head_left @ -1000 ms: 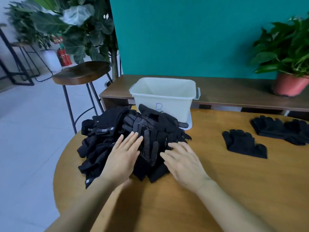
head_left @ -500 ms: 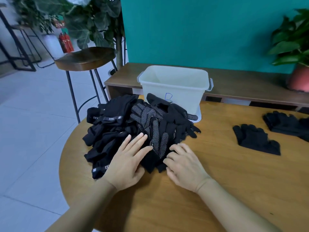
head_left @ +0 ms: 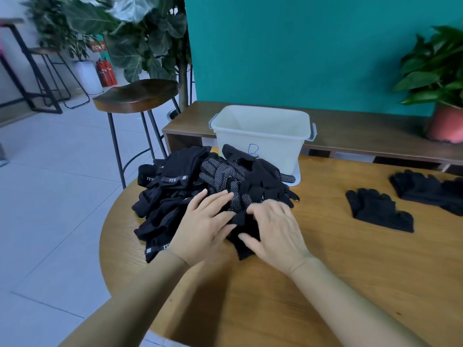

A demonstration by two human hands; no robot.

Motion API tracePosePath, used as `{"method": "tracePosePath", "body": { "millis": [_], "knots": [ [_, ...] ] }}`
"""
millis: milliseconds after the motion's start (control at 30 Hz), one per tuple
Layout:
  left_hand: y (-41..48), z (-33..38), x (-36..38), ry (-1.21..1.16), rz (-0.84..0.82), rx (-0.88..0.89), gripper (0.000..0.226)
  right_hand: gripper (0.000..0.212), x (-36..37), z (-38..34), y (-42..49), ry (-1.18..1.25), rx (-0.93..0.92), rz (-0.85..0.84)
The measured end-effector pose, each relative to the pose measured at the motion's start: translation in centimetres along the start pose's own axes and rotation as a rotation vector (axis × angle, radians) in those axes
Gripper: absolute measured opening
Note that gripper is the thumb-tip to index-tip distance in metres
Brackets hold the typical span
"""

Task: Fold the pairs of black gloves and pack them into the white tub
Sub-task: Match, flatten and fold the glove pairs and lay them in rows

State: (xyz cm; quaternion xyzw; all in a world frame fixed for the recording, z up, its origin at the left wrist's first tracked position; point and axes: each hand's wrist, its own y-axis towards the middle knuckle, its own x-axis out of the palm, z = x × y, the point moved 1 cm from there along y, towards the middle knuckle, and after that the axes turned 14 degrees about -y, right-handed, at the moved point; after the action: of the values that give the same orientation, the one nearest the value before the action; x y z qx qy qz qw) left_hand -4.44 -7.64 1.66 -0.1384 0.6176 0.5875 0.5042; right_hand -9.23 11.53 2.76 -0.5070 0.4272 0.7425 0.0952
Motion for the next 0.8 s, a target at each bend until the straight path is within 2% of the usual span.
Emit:
{"method": "tracePosePath", "body": {
  "millis": [67, 167, 300, 367, 433, 467, 567, 633, 700, 733, 800],
  "knots": [
    [2.1, 0.7, -1.6, -0.040, 0.006, 0.003, 0.034, 0.049, -1.4, 0.3, 1.3, 0.080, 0.086, 0.042],
    [5.5, 1.5, -4.2, -0.191, -0.050, -0.072, 0.044, 0.033, -4.2, 1.4, 3.4, 0.146, 0.104, 0.084],
    [9.0, 3.5, -7.3, -0.433, -0.092, -0.177, 0.055, 0.023, -8.3, 4.0, 5.1, 0.263, 0.199, -0.014],
    [10.2, 4.7, -7.9, -0.466, -0.074, -0.211, 0.042, 0.021, -10.3, 5.0, 5.1, 0.263, 0.232, -0.013],
    [11.2, 5.7, -8.1, -0.530, -0.052, -0.311, 0.017, 0.021, -12.1, 6.0, 4.7, 0.273, 0.277, -0.032],
    [11.6, 6.3, -8.1, -0.590, -0.054, -0.359, 0.012, 0.022, -12.8, 6.4, 4.4, 0.308, 0.312, -0.051],
    [12.5, 8.2, -8.0, -0.781, -0.080, -0.426, 0.005, 0.032, -14.7, 7.7, 3.2, 0.600, 0.433, -0.069],
    [12.9, 10.0, -7.9, -0.840, -0.086, -0.432, 0.018, 0.030, -16.3, 8.4, 2.3, 0.791, 0.499, -0.067],
    [13.3, 11.5, -7.4, -0.880, -0.071, -0.442, 0.032, 0.014, -17.4, 8.9, 1.2, 0.978, 0.532, -0.141],
    [13.5, 12.3, -7.3, -0.905, -0.077, -0.445, 0.036, 0.006, -17.9, 9.1, 0.7, 1.036, 0.531, -0.193],
    [13.5, 13.9, -7.0, -1.004, -0.127, -0.470, 0.034, 0.008, -18.1, 9.9, -0.2, 1.012, 0.513, -0.244]
  ]
}}
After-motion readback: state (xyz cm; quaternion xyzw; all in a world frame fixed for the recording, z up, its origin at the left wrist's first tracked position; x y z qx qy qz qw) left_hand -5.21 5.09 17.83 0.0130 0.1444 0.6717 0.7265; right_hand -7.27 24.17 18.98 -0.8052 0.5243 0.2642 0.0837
